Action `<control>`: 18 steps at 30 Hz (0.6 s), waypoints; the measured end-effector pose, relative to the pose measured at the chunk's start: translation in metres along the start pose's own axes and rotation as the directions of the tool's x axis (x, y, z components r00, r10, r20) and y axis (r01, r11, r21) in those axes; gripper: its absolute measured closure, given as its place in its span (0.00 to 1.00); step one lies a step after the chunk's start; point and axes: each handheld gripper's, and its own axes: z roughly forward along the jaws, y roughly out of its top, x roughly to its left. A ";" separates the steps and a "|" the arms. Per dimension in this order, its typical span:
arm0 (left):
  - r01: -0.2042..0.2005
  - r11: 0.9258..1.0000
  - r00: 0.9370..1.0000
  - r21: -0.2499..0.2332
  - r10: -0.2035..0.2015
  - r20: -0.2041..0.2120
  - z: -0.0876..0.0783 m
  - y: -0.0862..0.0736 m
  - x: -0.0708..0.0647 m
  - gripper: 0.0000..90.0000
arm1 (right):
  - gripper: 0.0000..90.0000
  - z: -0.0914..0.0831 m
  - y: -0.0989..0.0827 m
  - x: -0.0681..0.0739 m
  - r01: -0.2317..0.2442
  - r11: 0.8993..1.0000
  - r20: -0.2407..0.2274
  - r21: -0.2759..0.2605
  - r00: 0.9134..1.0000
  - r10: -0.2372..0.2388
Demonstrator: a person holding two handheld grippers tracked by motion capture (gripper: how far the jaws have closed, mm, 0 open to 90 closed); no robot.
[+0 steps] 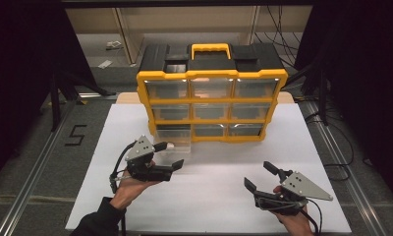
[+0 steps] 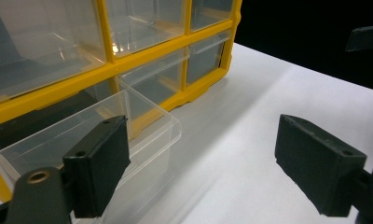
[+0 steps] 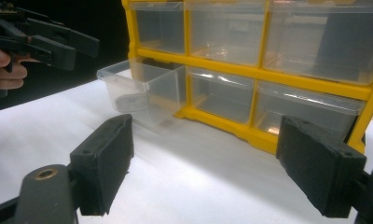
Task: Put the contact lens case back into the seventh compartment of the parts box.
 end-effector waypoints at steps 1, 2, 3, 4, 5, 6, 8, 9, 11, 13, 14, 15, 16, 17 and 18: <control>-0.002 1.000 1.000 -0.001 0.002 0.003 0.000 -0.001 -0.001 0.19 | 0.22 0.000 0.000 0.000 -0.001 1.000 0.000 0.000 1.000 0.001; -0.008 1.000 1.000 -0.005 0.008 0.000 0.000 -0.002 -0.002 0.19 | 0.22 0.000 0.000 0.000 0.000 1.000 0.000 -0.001 1.000 0.000; -0.016 1.000 1.000 -0.005 0.016 -0.001 0.000 -0.003 -0.002 0.19 | 0.22 0.000 0.000 0.000 -0.001 1.000 0.000 -0.001 1.000 0.001; -0.013 1.000 1.000 -0.010 0.013 0.000 -0.001 -0.003 -0.002 0.19 | 0.22 0.000 0.000 0.000 -0.001 1.000 0.001 0.001 1.000 0.001; -0.009 1.000 1.000 -0.017 0.009 0.001 -0.001 -0.004 -0.002 0.18 | 0.22 0.000 0.000 0.000 -0.001 1.000 0.001 0.001 1.000 0.001; -0.008 1.000 1.000 -0.024 0.008 -0.001 -0.002 -0.005 -0.002 0.18 | 0.22 0.000 0.000 0.000 -0.001 1.000 0.001 0.001 1.000 0.001; -0.017 1.000 1.000 -0.026 0.017 -0.008 -0.002 -0.006 -0.003 0.18 | 0.22 -0.001 0.000 0.000 0.000 1.000 0.002 0.002 1.000 0.000; -0.015 1.000 1.000 -0.027 0.015 -0.008 -0.003 -0.007 -0.002 0.18 | 0.22 -0.001 0.000 0.000 -0.001 1.000 0.002 0.003 1.000 0.001; -0.011 0.999 1.000 -0.033 0.011 -0.007 -0.004 -0.008 -0.002 0.19 | 0.22 -0.001 0.000 0.000 -0.001 1.000 0.002 0.002 1.000 0.001; -0.012 0.999 1.000 -0.041 0.011 -0.012 -0.003 -0.010 -0.003 0.19 | 0.22 -0.001 0.000 0.000 -0.002 1.000 0.001 0.001 1.000 0.002; -0.010 0.999 1.000 -0.044 0.010 -0.009 -0.003 -0.010 -0.003 0.19 | 0.22 -0.001 0.000 0.000 -0.002 1.000 0.001 0.000 1.000 0.002; -0.012 0.999 1.000 -0.048 0.012 -0.011 -0.003 -0.011 -0.004 0.19 | 0.22 -0.001 0.000 0.000 -0.001 1.000 0.001 0.002 1.000 0.001; -0.014 0.999 1.000 -0.049 0.013 -0.012 -0.003 -0.012 -0.004 0.19 | 0.22 -0.001 0.000 0.000 -0.001 1.000 0.001 -0.002 1.000 0.001; -0.015 0.999 1.000 -0.050 0.014 -0.013 -0.004 -0.013 -0.005 0.19 | 0.22 -0.001 0.000 0.000 -0.001 1.000 0.001 -0.001 1.000 0.001; -0.014 0.998 1.000 -0.054 0.013 -0.015 -0.004 -0.013 -0.005 0.19 | 0.22 -0.001 0.000 0.000 -0.001 1.000 0.001 -0.001 1.000 0.001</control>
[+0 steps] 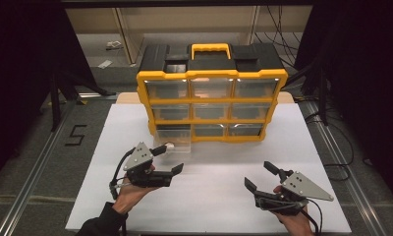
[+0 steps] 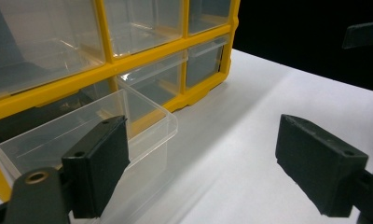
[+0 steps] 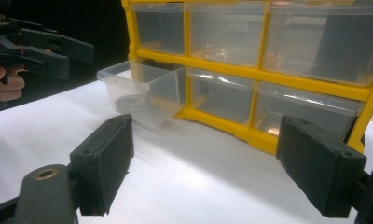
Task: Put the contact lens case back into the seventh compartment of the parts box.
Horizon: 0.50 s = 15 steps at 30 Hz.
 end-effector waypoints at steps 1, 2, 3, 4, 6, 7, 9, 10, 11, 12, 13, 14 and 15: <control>0.000 1.000 1.000 -0.006 0.000 -0.002 0.000 -0.001 0.000 0.19 | 0.22 0.000 0.000 0.000 0.000 1.000 0.000 -0.001 1.000 0.000; -0.001 1.000 1.000 -0.006 0.001 -0.006 -0.001 -0.001 0.000 0.19 | 0.22 0.000 0.000 0.000 0.000 1.000 0.000 -0.001 1.000 0.000; -0.001 1.000 1.000 -0.011 0.001 -0.010 -0.001 -0.002 0.000 0.19 | 0.22 0.000 0.000 0.000 -0.001 1.000 0.000 0.001 1.000 0.001; 0.003 1.000 1.000 -0.013 -0.003 -0.011 -0.001 -0.003 0.001 0.20 | 0.22 0.000 0.000 0.000 -0.001 1.000 -0.001 0.003 1.000 0.001; 0.005 1.000 1.000 -0.009 -0.005 -0.019 -0.001 -0.005 0.001 0.20 | 0.22 0.000 0.000 0.000 -0.003 1.000 -0.004 0.000 1.000 0.003; 0.005 1.000 1.000 -0.006 -0.006 -0.018 0.000 -0.006 0.001 0.20 | 0.22 0.000 0.000 0.000 -0.004 1.000 -0.004 -0.002 1.000 0.004; -0.003 1.000 1.000 -0.002 0.003 -0.029 0.000 -0.008 0.000 0.20 | 0.22 -0.001 0.000 -0.001 -0.006 1.000 -0.002 0.001 1.000 0.006; -0.004 1.000 1.000 -0.001 0.004 -0.030 0.001 -0.009 0.000 0.20 | 0.22 0.000 0.000 -0.001 -0.007 1.000 -0.004 -0.003 1.000 0.007; -0.004 1.000 0.999 0.004 0.004 -0.032 0.001 -0.010 0.000 0.20 | 0.22 -0.001 0.000 -0.001 -0.006 1.000 -0.006 0.000 1.000 0.006; -0.004 1.000 0.999 0.006 0.004 -0.040 0.001 -0.011 0.000 0.20 | 0.22 0.000 0.000 0.000 -0.006 1.000 -0.008 -0.003 1.000 0.006; -0.004 1.000 0.999 0.005 0.004 -0.044 0.002 -0.013 0.000 0.20 | 0.22 0.000 0.000 0.000 -0.006 1.000 -0.008 -0.002 1.000 0.006; -0.005 1.000 0.999 0.004 0.005 -0.046 0.002 -0.014 -0.001 0.20 | 0.22 0.000 0.000 0.000 -0.007 1.000 -0.007 -0.001 1.000 0.007; -0.003 1.000 0.999 0.004 0.003 -0.049 0.002 -0.015 -0.001 0.20 | 0.22 0.000 0.000 -0.001 -0.010 1.000 -0.008 -0.006 1.000 0.010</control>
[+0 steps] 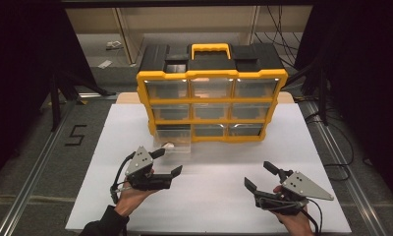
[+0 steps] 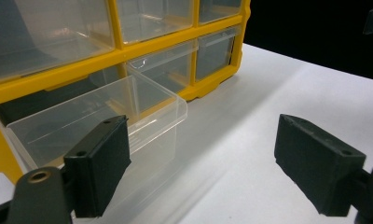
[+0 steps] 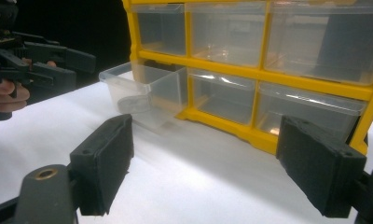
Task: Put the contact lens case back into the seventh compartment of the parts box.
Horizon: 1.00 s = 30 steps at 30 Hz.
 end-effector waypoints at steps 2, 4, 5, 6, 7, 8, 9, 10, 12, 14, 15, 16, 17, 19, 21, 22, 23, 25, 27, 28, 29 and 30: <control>0.009 1.000 1.000 -0.004 -0.009 -0.001 0.000 -0.002 0.000 0.20 | 0.22 -0.001 0.000 -0.001 0.002 1.000 0.002 0.001 1.000 -0.002; 0.015 1.000 1.000 -0.007 -0.015 -0.008 0.000 -0.004 -0.002 0.20 | 0.22 -0.001 0.000 -0.001 -0.001 1.000 0.001 -0.001 1.000 0.001; 0.014 1.000 1.000 -0.007 -0.014 -0.013 0.000 -0.005 -0.002 0.20 | 0.22 -0.001 0.000 -0.001 -0.002 1.000 0.001 -0.002 1.000 0.002; 0.015 1.000 1.000 -0.003 -0.015 -0.024 0.000 -0.007 -0.003 0.20 | 0.22 -0.001 0.000 -0.001 -0.003 1.000 0.000 -0.002 1.000 0.003; 0.008 1.000 0.999 0.002 -0.008 -0.032 0.000 -0.008 -0.004 0.20 | 0.22 -0.001 0.000 -0.001 -0.003 1.000 0.000 -0.002 1.000 0.003; 0.000 1.000 0.999 0.006 0.000 -0.035 0.000 -0.009 -0.004 0.20 | 0.22 -0.001 0.000 -0.001 -0.002 1.000 0.000 -0.003 1.000 0.002; -0.007 1.000 0.999 0.011 0.007 -0.040 -0.001 -0.010 -0.004 0.20 | 0.22 -0.001 0.000 -0.002 -0.004 1.000 0.000 -0.003 1.000 0.004; -0.007 1.000 0.999 0.006 0.007 -0.044 -0.001 -0.011 -0.004 0.20 | 0.22 -0.001 0.000 -0.002 -0.004 1.000 0.000 -0.004 1.000 0.004; 0.006 1.000 0.999 0.006 -0.005 -0.041 -0.002 -0.012 -0.004 0.20 | 0.22 -0.001 0.000 -0.001 -0.003 1.000 -0.002 -0.002 1.000 0.003; 0.000 1.000 0.999 0.008 0.000 -0.047 -0.003 -0.013 -0.005 0.20 | 0.22 -0.001 0.000 -0.001 -0.002 1.000 -0.002 -0.003 1.000 0.002; 0.000 1.000 0.999 0.010 0.000 -0.044 -0.003 -0.014 -0.005 0.20 | 0.22 -0.001 0.000 -0.001 -0.003 1.000 -0.002 -0.001 1.000 0.003; 0.001 1.000 0.999 0.014 0.000 -0.044 -0.003 -0.014 -0.005 0.20 | 0.22 -0.001 0.000 -0.001 -0.003 1.000 -0.002 -0.001 1.000 0.003; -0.001 1.000 0.999 0.016 0.002 -0.042 -0.003 -0.015 -0.006 0.20 | 0.22 -0.001 0.000 -0.001 -0.003 1.000 -0.002 -0.001 1.000 0.003; -0.007 1.000 0.999 0.029 0.008 -0.038 -0.002 -0.017 -0.007 0.21 | 0.22 -0.001 0.000 -0.001 -0.003 1.000 -0.001 -0.002 1.000 0.003; -0.026 0.999 0.999 0.048 0.028 -0.044 -0.001 -0.019 -0.009 0.21 | 0.22 -0.001 0.000 -0.001 -0.003 1.000 -0.002 -0.002 1.000 0.003; -0.035 0.998 0.998 0.057 0.037 -0.043 0.000 -0.019 -0.009 0.21 | 0.22 -0.001 0.000 -0.001 -0.003 1.000 -0.002 -0.002 1.000 0.003; -0.035 0.997 0.999 0.062 0.037 -0.038 0.000 -0.020 -0.009 0.21 | 0.22 -0.001 0.000 -0.001 -0.003 1.000 -0.002 -0.002 1.000 0.003; -0.033 0.997 0.999 0.067 0.035 -0.032 0.000 -0.020 -0.009 0.21 | 0.22 -0.001 0.000 0.000 -0.002 1.000 -0.002 -0.001 1.000 0.002; -0.033 0.997 0.999 0.069 0.035 -0.028 0.001 -0.021 -0.009 0.21 | 0.22 -0.001 0.000 -0.001 -0.002 1.000 -0.002 -0.002 1.000 0.002; -0.031 0.997 0.999 0.071 0.033 -0.024 0.001 -0.021 -0.009 0.21 | 0.22 -0.001 0.000 -0.001 -0.001 1.000 -0.002 -0.002 1.000 0.001; -0.032 0.997 0.999 0.073 0.034 -0.021 0.002 -0.021 -0.009 0.21 | 0.22 -0.001 0.000 0.000 0.000 1.000 -0.001 0.002 1.000 0.000; -0.031 0.996 0.999 0.081 0.032 -0.017 0.002 -0.021 -0.009 0.21 | 0.22 -0.001 0.000 0.000 0.000 1.000 -0.001 0.002 1.000 0.000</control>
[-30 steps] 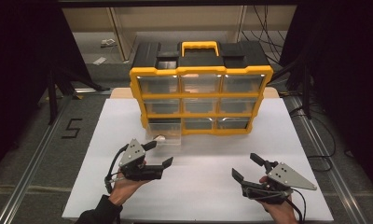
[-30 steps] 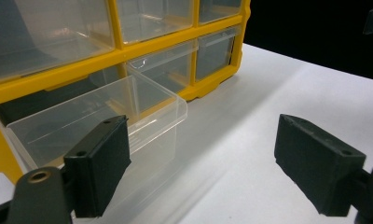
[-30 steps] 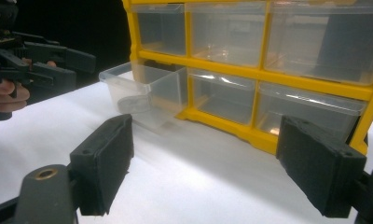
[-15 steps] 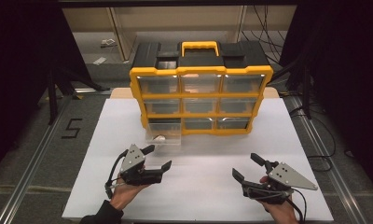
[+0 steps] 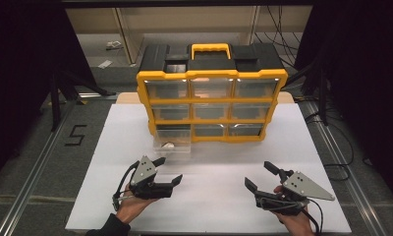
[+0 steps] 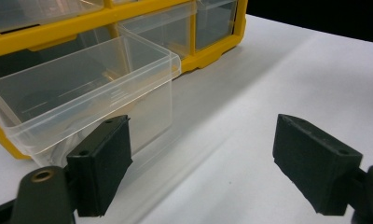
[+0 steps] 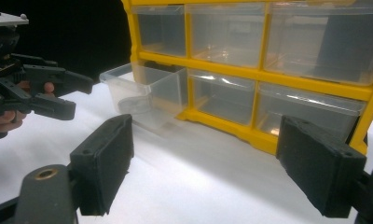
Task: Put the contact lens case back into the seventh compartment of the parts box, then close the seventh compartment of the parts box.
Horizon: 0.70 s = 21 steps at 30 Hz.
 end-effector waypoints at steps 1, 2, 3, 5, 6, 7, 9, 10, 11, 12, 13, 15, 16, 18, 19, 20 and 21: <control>0.002 1.000 1.000 0.004 -0.002 0.002 0.000 0.000 0.000 0.21 | 0.22 0.000 0.000 0.000 0.000 1.000 0.000 -0.001 1.000 0.000; 0.000 1.000 1.000 0.010 0.000 0.005 0.001 -0.001 0.000 0.21 | 0.22 0.000 0.000 0.000 0.000 1.000 0.000 -0.001 1.000 0.000; 0.000 1.000 1.000 0.016 0.000 0.009 0.001 -0.001 0.000 0.21 | 0.22 0.000 0.000 0.000 0.000 1.000 -0.001 -0.001 1.000 0.000; 0.004 1.000 1.000 0.029 -0.004 0.017 0.002 -0.001 0.001 0.21 | 0.22 0.001 0.000 0.000 0.001 1.000 -0.002 0.001 1.000 -0.001; 0.005 0.999 1.000 0.037 -0.006 0.022 0.002 -0.001 0.001 0.21 | 0.22 0.000 0.000 0.000 0.004 1.000 -0.003 -0.002 1.000 -0.004; 0.004 0.999 1.000 0.043 -0.005 0.023 0.003 -0.001 0.001 0.21 | 0.22 0.001 0.000 0.000 0.004 1.000 -0.004 -0.006 1.000 -0.004; -0.002 0.999 1.000 0.050 0.000 0.025 0.003 -0.002 0.000 0.22 | 0.22 0.001 0.000 0.000 0.001 1.000 -0.003 -0.004 1.000 -0.001; -0.003 0.999 1.000 0.051 0.002 0.027 0.003 -0.002 0.000 0.23 | 0.22 0.000 0.000 0.000 0.003 1.000 -0.004 -0.003 1.000 -0.003; -0.008 0.999 1.000 0.046 0.007 0.023 0.003 -0.002 0.001 0.24 | 0.22 0.001 0.000 0.001 0.004 1.000 -0.004 -0.005 1.000 -0.004; -0.012 0.999 1.000 0.039 0.011 0.016 0.003 -0.002 0.000 0.26 | 0.22 0.001 0.000 0.001 0.005 1.000 -0.004 -0.002 1.000 -0.005; -0.021 0.999 1.000 0.034 0.021 0.004 0.003 -0.001 0.001 0.29 | 0.22 0.001 0.000 0.000 0.005 1.000 -0.004 0.001 1.000 -0.005; -0.030 0.999 1.000 0.040 0.030 -0.002 0.004 -0.002 0.002 0.36 | 0.22 0.001 0.000 0.000 0.002 1.000 -0.002 0.000 1.000 -0.002; -0.030 0.999 1.000 0.040 0.030 0.000 0.004 -0.003 0.003 0.39 | 0.22 0.001 0.000 0.000 0.006 1.000 -0.003 -0.004 1.000 -0.006; -0.027 0.998 0.999 0.051 0.028 -0.016 0.004 -0.003 0.004 0.49 | 0.22 0.001 0.000 0.001 0.008 1.000 -0.001 -0.001 1.000 -0.008; -0.018 0.998 0.999 0.066 0.020 -0.025 0.005 -0.003 0.005 0.53 | 0.22 0.001 0.000 0.001 0.008 1.000 0.000 0.003 1.000 -0.008; -0.010 0.997 0.999 0.078 0.012 -0.030 0.007 -0.004 0.006 0.57 | 0.22 0.001 0.000 0.001 0.011 1.000 0.001 0.005 1.000 -0.011; -0.008 0.996 0.999 0.087 0.011 -0.039 0.008 -0.004 0.007 0.61 | 0.22 0.001 0.000 0.002 0.010 1.000 0.002 0.005 1.000 -0.010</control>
